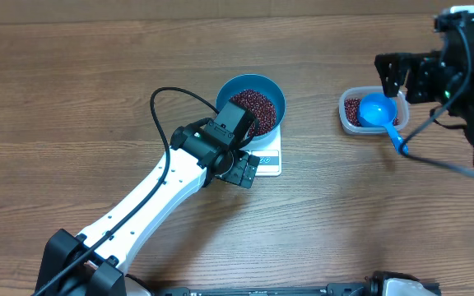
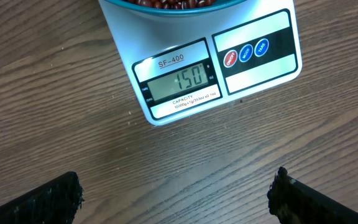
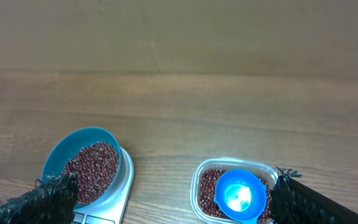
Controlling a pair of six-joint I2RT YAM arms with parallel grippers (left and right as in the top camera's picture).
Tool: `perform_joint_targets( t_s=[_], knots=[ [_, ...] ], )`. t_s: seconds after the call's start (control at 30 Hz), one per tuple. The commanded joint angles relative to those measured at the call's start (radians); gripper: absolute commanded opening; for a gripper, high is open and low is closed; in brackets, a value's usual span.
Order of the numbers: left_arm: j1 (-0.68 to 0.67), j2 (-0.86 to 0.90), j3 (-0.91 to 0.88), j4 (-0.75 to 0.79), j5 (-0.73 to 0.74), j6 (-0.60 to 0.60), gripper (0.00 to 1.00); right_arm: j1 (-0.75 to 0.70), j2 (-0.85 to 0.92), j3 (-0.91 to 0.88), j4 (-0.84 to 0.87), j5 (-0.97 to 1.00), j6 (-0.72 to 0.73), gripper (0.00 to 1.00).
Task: Scoop item into bowl and weigh 150g on scale
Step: 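Open the right gripper and lift it away from the scoop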
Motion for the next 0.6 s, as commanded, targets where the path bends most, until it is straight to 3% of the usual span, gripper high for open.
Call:
perform_joint_targets(
  t_s=[0.0, 0.23, 0.57],
  knots=[
    [-0.001, -0.001, -0.010, 0.001, -0.013, 0.002, 0.99, 0.000, -0.034, -0.003, 0.006, -0.005, 0.003, 1.00],
    [-0.001, -0.001, -0.010, 0.001, -0.013, 0.002, 1.00, 0.000, -0.036, -0.034, 0.006, -0.005, 0.003, 1.00],
    [-0.001, -0.001, -0.010, 0.001, -0.013, 0.002, 1.00, 0.000, -0.114, -0.345, 0.006, -0.005, 0.003, 1.00]
  ],
)
